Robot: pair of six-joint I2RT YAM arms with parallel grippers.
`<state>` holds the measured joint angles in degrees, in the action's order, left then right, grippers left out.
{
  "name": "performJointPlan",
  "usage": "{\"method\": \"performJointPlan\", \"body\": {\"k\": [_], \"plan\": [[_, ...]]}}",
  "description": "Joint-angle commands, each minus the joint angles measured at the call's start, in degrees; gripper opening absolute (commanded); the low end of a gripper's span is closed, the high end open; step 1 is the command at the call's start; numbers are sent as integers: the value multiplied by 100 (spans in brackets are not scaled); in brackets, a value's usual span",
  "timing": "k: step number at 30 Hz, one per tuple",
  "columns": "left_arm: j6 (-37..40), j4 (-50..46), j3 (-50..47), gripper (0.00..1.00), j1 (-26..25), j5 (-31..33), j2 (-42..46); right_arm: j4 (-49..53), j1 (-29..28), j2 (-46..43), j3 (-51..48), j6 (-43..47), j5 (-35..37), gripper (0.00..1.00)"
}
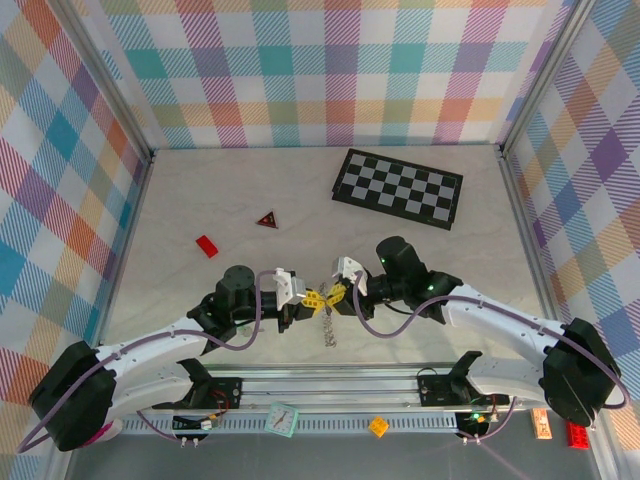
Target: Put the keys on the keyring
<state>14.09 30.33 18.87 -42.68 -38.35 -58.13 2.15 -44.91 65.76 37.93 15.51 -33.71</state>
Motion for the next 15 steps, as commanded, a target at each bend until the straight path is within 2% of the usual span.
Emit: {"method": "performJointPlan", "body": {"k": [1,4,5,7,9,15], "plan": [[-52,456,-43,0,-53,-182,-20,-201,-1,3,1,-4,-301,11],[-60,450,-42,0,-54,-145,-32,-249,-8,-27,25,17,-472,2],[-60,411,-33,4,-52,-95,-30,-204,-7,-34,51,54,-491,0],[-3,174,20,19,-55,114,26,45,-5,-61,151,199,-443,0],[119,-246,97,25,-56,268,118,472,-9,-57,303,420,-304,0],[451,-1382,451,29,-56,369,319,2145,-205,277,1036,1283,510,0]]}}
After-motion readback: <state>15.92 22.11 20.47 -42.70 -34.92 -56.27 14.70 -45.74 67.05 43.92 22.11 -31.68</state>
